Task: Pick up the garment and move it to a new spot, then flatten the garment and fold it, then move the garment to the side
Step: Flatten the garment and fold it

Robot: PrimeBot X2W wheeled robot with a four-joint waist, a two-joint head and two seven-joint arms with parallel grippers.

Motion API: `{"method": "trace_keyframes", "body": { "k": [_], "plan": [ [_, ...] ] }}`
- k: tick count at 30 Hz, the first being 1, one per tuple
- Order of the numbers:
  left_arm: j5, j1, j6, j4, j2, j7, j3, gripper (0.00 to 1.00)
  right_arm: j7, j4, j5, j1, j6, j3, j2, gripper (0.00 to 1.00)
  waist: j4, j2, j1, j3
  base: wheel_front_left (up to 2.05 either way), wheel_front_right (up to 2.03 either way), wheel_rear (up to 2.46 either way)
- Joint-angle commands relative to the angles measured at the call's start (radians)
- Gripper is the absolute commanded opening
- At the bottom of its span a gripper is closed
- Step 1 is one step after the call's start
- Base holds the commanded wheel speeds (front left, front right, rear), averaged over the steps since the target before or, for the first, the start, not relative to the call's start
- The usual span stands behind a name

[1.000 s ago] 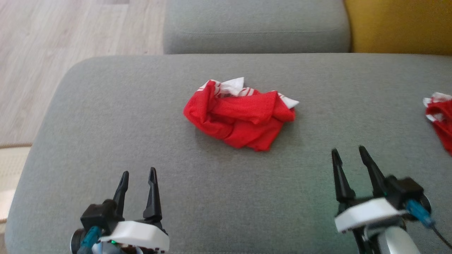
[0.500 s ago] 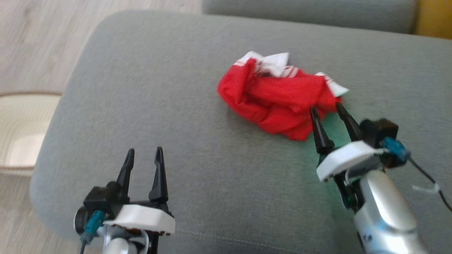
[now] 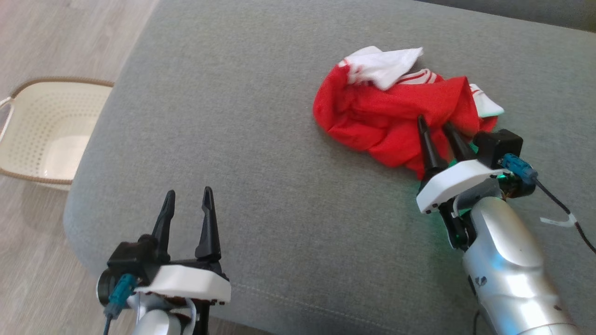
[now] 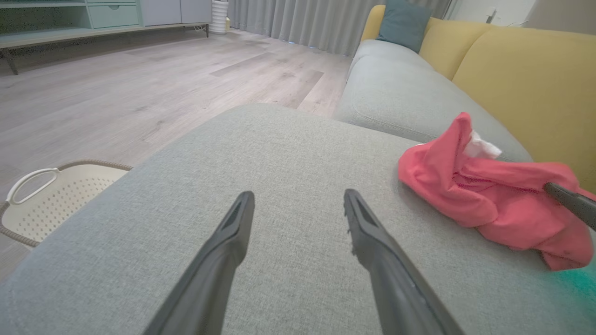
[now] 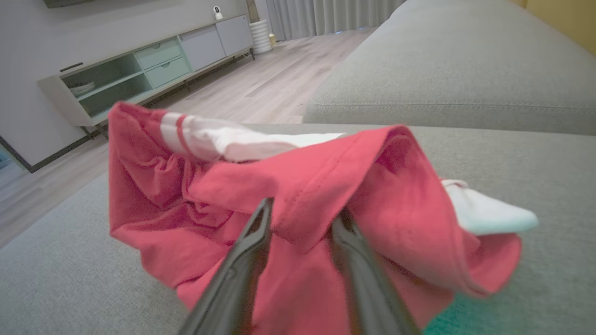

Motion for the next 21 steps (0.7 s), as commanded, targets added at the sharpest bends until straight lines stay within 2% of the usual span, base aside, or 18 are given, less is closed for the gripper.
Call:
{"method": "trace_keyframes", "body": {
  "k": [1, 5, 7, 8, 9, 15, 21],
  "plan": [
    [-0.003, -0.039, 0.008, -0.038, -0.003, -0.012, 0.028, 1.00, -0.018, -0.028, 0.007, -0.029, -0.001, 0.027, 0.001, 0.40, -0.010, 0.0000, -0.0001, -0.005, 0.00, 0.00, 0.00],
    [0.003, -0.038, 0.009, -0.039, -0.003, -0.012, 0.032, 1.00, -0.037, -0.054, 0.013, -0.028, -0.001, 0.045, 0.001, 0.37, -0.045, 0.0000, -0.0001, -0.015, 0.00, 0.00, 0.00],
    [0.007, -0.039, 0.006, -0.040, -0.003, -0.012, 0.036, 1.00, -0.041, -0.073, 0.018, -0.024, -0.001, 0.060, 0.001, 0.24, -0.065, 0.0000, -0.0001, -0.019, 0.00, 0.00, 0.00],
    [0.008, -0.039, 0.005, -0.039, -0.003, -0.012, 0.036, 1.00, -0.043, -0.085, 0.021, -0.022, -0.001, 0.068, 0.001, 0.08, -0.074, 0.0000, -0.0001, -0.021, 0.00, 0.00, 0.00],
    [0.010, -0.039, 0.004, -0.038, -0.003, -0.012, 0.036, 1.00, -0.045, -0.096, 0.024, -0.020, -0.001, 0.074, 0.001, 0.00, -0.082, 0.0000, -0.0001, -0.024, 0.00, 0.00, 0.00],
    [0.019, -0.033, 0.002, -0.033, -0.003, -0.012, 0.044, 1.00, -0.052, -0.190, 0.020, 0.007, -0.001, 0.084, 0.001, 0.00, -0.135, 0.0000, -0.0001, -0.048, 0.00, 0.00, 0.00],
    [0.030, -0.020, -0.005, -0.035, -0.003, -0.012, 0.056, 1.00, -0.021, -0.343, -0.060, 0.103, -0.001, 0.019, -0.009, 0.00, -0.210, 0.0000, -0.0001, -0.084, 0.00, 0.00, 0.00]
  ]
}}
